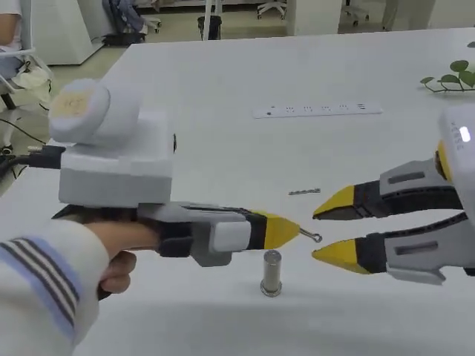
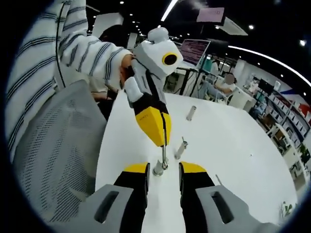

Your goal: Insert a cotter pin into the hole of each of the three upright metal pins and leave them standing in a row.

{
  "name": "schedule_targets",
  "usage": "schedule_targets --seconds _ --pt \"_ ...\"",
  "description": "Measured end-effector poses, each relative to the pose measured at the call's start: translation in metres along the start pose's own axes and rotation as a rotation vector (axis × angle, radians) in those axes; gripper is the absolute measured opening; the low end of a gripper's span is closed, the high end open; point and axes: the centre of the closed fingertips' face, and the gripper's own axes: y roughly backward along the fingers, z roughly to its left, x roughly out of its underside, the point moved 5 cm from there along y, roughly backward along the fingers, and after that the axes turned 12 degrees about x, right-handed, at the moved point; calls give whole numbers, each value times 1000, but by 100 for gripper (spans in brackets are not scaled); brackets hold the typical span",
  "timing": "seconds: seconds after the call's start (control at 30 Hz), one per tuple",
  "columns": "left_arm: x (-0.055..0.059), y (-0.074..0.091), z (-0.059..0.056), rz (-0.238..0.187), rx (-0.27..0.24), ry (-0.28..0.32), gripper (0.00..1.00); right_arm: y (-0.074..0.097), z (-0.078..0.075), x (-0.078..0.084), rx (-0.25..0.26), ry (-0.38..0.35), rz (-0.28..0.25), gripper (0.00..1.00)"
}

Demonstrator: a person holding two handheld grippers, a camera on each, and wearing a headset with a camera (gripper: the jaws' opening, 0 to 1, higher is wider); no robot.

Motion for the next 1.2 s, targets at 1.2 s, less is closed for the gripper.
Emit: schedule_targets --seconds 1.2 --pt "15 -6 -19 121 125 -315 0 2 27 9 -194 -220 -28 6"
